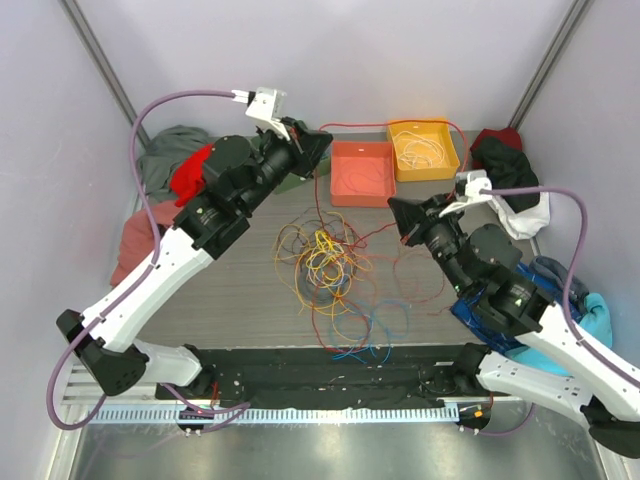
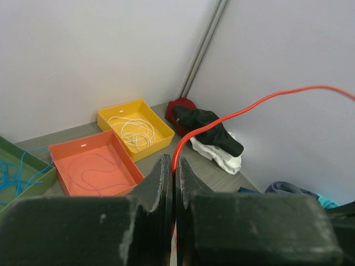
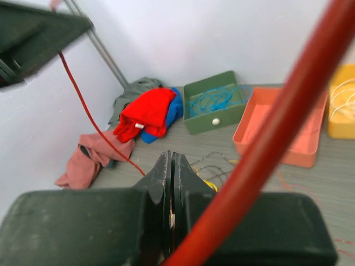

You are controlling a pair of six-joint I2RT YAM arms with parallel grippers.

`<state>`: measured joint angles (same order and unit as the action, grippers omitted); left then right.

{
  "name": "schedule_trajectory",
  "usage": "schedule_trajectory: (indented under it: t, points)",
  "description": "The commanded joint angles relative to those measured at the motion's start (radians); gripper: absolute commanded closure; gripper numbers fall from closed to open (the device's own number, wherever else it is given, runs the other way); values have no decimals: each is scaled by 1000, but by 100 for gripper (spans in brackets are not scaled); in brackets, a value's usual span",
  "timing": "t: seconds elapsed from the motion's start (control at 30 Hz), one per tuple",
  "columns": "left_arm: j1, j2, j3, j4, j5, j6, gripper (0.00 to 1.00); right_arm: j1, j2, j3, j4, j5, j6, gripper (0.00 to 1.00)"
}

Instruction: Untangle the cables

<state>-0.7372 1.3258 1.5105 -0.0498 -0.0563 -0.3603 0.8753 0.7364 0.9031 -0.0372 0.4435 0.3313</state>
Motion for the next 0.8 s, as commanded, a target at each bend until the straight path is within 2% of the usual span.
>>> schedule_trajectory:
  t: [0.0, 0.13, 0.33, 0.5, 0.77]
  points:
    - [5, -33, -39, 74, 2, -14, 100, 5, 58, 259, -196, 67, -86, 99]
    - [5, -98, -230, 221, 137, -48, 99, 5, 152, 428, -300, 92, -107, 99]
    - [7, -132, -426, 507, 329, -124, 94, 4, 283, 597, -346, 66, -72, 99]
    - [5, -152, -582, 764, 369, -183, 95, 4, 376, 697, -385, 21, -37, 99]
    - [6, -134, -658, 961, 429, -219, 98, 5, 462, 760, -411, -37, -18, 99]
